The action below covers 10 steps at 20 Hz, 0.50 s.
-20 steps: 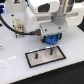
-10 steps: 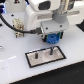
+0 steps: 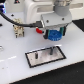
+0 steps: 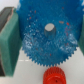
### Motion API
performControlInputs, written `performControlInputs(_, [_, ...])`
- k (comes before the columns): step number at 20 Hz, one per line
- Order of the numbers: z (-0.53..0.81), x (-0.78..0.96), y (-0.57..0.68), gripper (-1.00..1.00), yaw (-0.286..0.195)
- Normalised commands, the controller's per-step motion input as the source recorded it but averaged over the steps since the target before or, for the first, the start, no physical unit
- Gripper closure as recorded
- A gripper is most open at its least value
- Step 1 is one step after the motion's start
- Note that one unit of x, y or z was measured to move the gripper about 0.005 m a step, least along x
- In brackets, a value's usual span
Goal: Insert the blue gear onto the right peg, followed by the red gear
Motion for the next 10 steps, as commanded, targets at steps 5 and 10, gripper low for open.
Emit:
performControlInputs(5, [0.38, 0.58, -0.20, 1.00, 0.000])
performControlInputs(10, [0.28, 0.61, -0.24, 1.00, 0.000])
